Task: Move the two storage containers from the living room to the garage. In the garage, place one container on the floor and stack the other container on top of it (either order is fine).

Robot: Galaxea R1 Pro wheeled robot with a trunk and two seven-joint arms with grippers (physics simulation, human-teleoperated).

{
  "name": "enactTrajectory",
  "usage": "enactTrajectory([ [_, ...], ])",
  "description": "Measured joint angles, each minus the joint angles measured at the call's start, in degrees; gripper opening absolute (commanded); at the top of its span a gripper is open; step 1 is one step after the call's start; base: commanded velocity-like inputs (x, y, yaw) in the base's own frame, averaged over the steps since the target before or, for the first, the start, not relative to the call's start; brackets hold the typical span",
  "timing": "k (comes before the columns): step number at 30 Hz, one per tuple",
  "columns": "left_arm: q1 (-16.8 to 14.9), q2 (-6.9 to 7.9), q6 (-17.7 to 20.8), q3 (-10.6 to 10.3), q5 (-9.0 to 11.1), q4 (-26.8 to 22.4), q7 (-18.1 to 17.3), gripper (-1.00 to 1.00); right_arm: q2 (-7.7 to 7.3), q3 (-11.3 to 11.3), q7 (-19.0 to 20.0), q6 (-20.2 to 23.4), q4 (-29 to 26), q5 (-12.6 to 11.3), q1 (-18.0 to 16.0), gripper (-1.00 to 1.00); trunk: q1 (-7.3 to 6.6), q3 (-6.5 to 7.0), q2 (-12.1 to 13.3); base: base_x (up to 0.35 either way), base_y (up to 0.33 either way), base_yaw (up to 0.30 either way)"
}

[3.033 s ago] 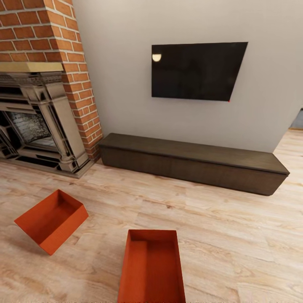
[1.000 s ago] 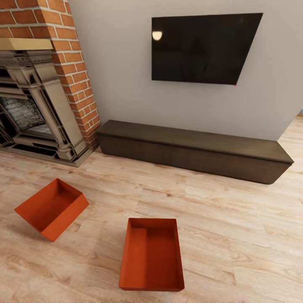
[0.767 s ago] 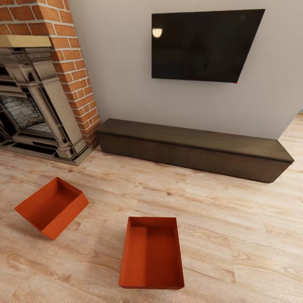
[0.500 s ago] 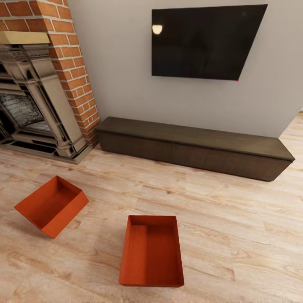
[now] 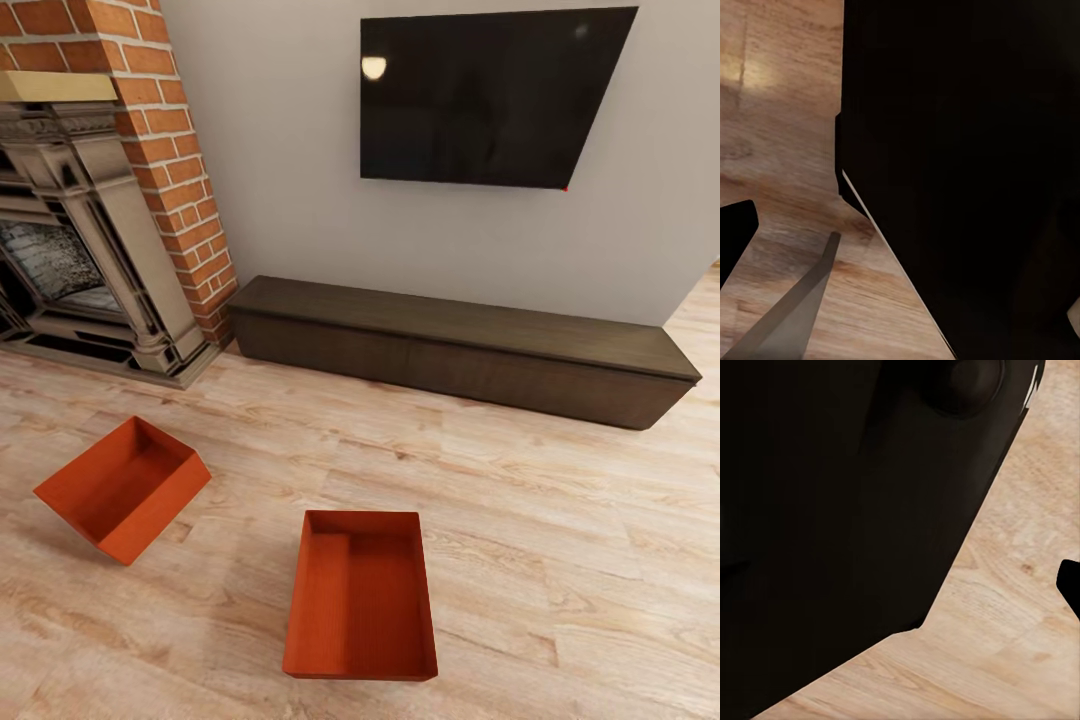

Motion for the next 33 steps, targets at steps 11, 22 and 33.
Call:
enactTrajectory([
  [11, 0.0, 0.00, 0.0, 0.0, 0.0, 0.0, 0.0, 1.00, 0.07, 0.1, 0.0, 0.0, 0.0, 0.1, 0.0, 1.00, 0.00, 0.00, 0.0, 0.000, 0.000, 0.000],
  [22, 0.0, -0.10, 0.2, -0.3, -0.7, -1.0, 0.2, 1.00, 0.14, 0.8, -0.6, 0.4, -0.5, 0.8, -0.1, 1.00, 0.00, 0.00, 0.0, 0.000, 0.000, 0.000],
  [33, 0.0, 2.30, 9.5, -0.2, -0.8, -26.8, 0.0, 1.00, -4.32, 0.2, -3.9, 13.3, -34.2, 0.6, -0.1, 1.00, 0.00, 0.01, 0.0, 0.000, 0.000, 0.000],
])
